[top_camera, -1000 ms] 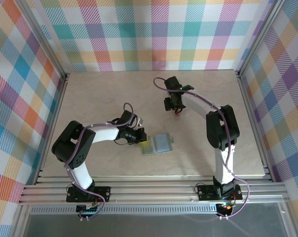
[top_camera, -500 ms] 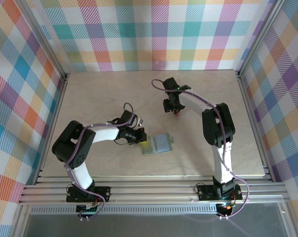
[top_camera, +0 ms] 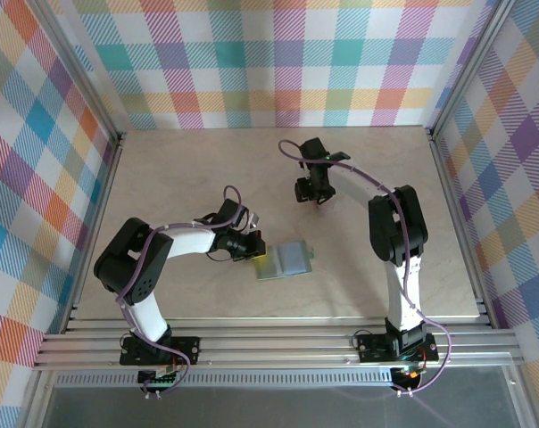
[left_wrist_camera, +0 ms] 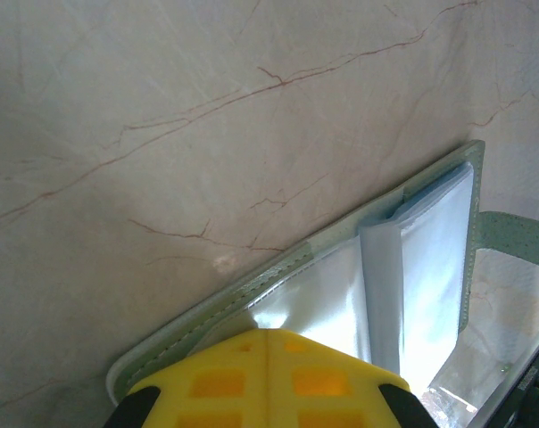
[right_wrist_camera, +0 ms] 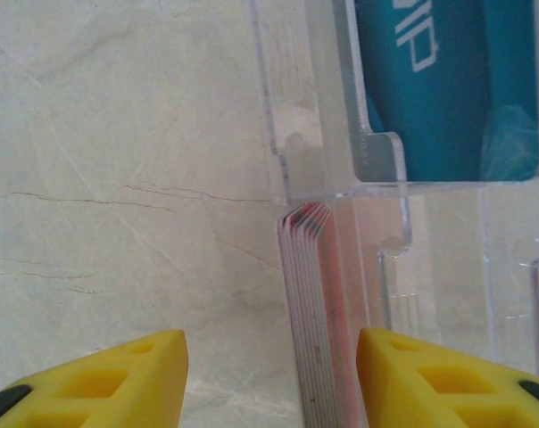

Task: Put the credit cards into the card holder

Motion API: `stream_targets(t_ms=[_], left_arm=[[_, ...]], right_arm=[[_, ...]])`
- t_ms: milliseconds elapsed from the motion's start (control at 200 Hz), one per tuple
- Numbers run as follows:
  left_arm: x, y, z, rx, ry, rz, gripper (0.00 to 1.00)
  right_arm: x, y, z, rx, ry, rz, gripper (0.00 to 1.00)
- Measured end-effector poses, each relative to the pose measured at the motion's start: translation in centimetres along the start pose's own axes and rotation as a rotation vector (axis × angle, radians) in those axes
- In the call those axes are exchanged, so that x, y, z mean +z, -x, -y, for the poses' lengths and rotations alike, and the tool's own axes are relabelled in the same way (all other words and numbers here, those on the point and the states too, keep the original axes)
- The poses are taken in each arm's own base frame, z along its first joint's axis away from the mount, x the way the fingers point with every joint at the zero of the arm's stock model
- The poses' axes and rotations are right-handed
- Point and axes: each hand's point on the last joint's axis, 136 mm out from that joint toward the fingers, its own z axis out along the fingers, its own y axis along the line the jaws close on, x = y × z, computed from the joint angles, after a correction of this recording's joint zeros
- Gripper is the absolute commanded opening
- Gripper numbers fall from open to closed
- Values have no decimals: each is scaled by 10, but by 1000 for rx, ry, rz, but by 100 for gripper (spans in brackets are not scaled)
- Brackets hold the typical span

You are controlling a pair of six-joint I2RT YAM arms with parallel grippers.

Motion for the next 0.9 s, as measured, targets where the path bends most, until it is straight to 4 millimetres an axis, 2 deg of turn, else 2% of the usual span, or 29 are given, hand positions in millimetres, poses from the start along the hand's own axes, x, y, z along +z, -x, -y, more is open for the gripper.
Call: stream_targets(t_ms=[900], left_arm=[[0, 0, 0, 0, 0, 0, 0]], right_arm=[[-5, -2, -6, 47, 155, -39, 38]])
